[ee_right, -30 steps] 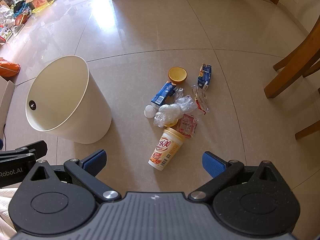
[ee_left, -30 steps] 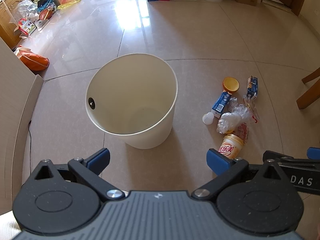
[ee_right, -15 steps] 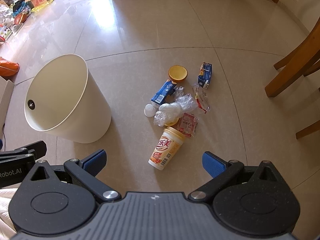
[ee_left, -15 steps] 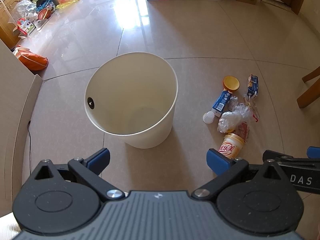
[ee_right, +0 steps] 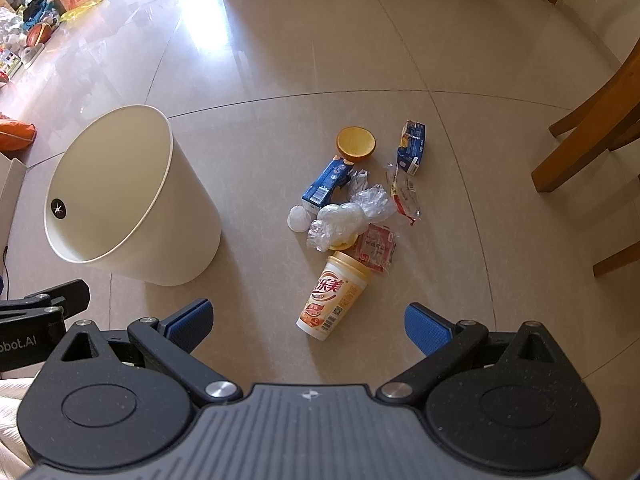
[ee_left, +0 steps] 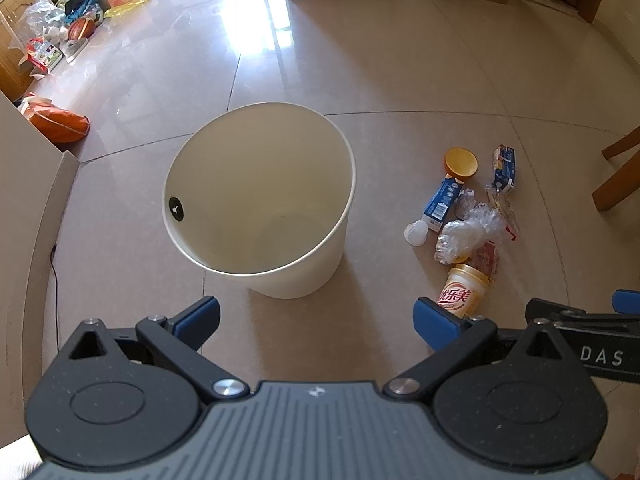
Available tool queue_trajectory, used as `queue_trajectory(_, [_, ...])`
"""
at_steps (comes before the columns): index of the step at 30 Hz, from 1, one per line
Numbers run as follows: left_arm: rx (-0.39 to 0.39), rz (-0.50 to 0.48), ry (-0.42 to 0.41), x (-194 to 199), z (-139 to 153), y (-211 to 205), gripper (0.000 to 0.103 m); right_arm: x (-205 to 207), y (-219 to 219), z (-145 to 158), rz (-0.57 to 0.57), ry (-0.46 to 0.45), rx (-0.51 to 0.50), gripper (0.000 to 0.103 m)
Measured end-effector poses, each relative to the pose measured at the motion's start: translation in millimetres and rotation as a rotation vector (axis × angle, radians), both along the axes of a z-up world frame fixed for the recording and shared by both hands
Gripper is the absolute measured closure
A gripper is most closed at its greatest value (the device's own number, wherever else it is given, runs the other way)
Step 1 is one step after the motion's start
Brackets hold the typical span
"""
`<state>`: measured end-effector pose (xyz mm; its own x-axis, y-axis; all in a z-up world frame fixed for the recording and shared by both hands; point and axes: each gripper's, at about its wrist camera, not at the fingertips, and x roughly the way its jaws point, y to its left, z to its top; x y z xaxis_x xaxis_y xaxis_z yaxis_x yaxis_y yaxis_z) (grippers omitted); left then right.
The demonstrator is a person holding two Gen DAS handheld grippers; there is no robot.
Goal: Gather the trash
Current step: 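Move both tools toward the cream bin and the trash pile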
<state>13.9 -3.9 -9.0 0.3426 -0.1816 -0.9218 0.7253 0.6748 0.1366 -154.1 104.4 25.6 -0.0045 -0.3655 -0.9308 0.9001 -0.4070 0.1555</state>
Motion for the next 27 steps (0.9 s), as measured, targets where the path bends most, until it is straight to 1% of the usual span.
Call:
queue_trajectory(8, [-0.004, -0.014, 0.001, 11.8, -11.2, -0.3, 0.001, -2.6, -7.2, -10.9, 0.005, 0.021, -0.017, 0.000])
queue_trajectory(12, [-0.006, -0.020, -0.006, 18.7, -18.1, -0.8, 0.001, -6.5, -9.8, -15.9, -0.025, 0.021, -0.041, 0.000])
queue_trajectory(15, [0.000, -0.026, -0.008, 24.9, -23.4, -2.7, 0.001, -9.0, -13.2, -14.3, -0.050, 0.040, -0.071, 0.000])
queue_trajectory(18, [0.001, -0.029, -0.006, 32.3, -27.6, -5.2, 0.001, -9.4, -18.1, -11.0, -0.052, 0.070, -0.098, 0.000])
queue_trajectory(21, [-0.003, -0.029, -0.006, 38.6, -30.5, -7.8, 0.001, -8.6, -22.6, -5.8, -0.054, 0.112, -0.156, 0.000])
queue_trajectory(23, [0.001, -0.037, -0.013, 42.0, -32.4, -10.1, 0.001, -7.9, -26.4, -5.9, -0.069, 0.152, -0.169, 0.000])
queue_trajectory(24, [0.000, -0.041, -0.017, 43.3, -33.3, -10.9, 0.001, -8.2, -29.0, -7.0, -0.064, 0.158, -0.166, 0.000])
queue_trajectory(27, [-0.013, -0.046, -0.020, 50.0, -34.2, -12.3, 0.001, -11.4, -32.0, -10.3, -0.057, 0.119, -0.172, 0.000])
